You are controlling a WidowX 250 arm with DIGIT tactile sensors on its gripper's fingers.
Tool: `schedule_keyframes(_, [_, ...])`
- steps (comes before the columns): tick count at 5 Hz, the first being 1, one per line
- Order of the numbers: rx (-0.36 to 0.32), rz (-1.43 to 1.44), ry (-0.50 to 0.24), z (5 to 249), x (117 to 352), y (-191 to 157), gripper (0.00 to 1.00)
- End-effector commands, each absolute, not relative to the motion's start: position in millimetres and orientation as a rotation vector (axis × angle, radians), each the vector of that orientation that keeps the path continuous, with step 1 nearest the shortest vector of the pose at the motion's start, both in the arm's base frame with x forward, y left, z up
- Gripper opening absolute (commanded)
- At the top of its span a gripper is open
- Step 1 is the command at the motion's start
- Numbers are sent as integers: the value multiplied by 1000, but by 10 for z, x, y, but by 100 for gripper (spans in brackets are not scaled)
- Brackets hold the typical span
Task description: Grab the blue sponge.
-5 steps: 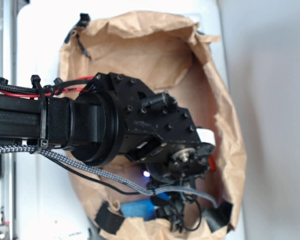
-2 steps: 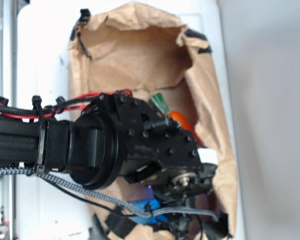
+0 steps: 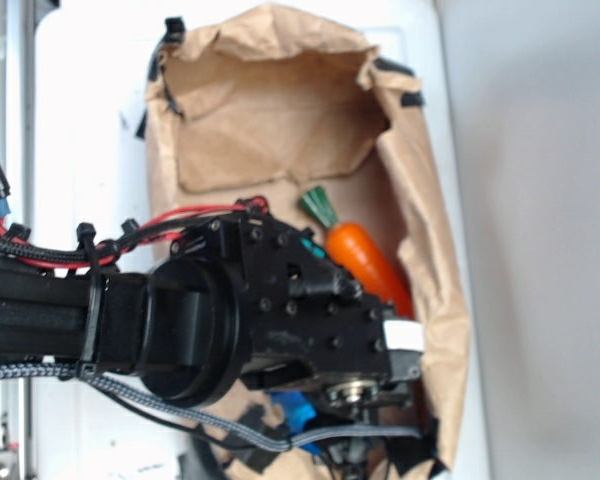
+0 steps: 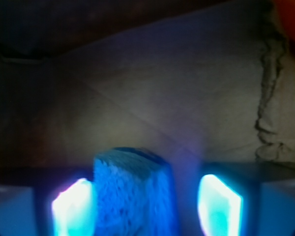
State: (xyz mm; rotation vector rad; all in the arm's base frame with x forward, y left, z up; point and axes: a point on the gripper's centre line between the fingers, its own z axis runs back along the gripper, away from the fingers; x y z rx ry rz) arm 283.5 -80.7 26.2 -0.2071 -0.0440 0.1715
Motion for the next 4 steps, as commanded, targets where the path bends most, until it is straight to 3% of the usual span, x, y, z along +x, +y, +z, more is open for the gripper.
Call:
schedule_keyframes(1, [-255, 243, -93, 695, 3009, -267, 0])
schedule_keyframes(2, [-270, 297, -125, 964, 3097, -55, 0])
schedule_keyframes(3, [-231, 360, -182, 1224, 3131, 181, 0])
schedule_keyframes(4, [12, 385, -288, 1624, 2944, 538, 0])
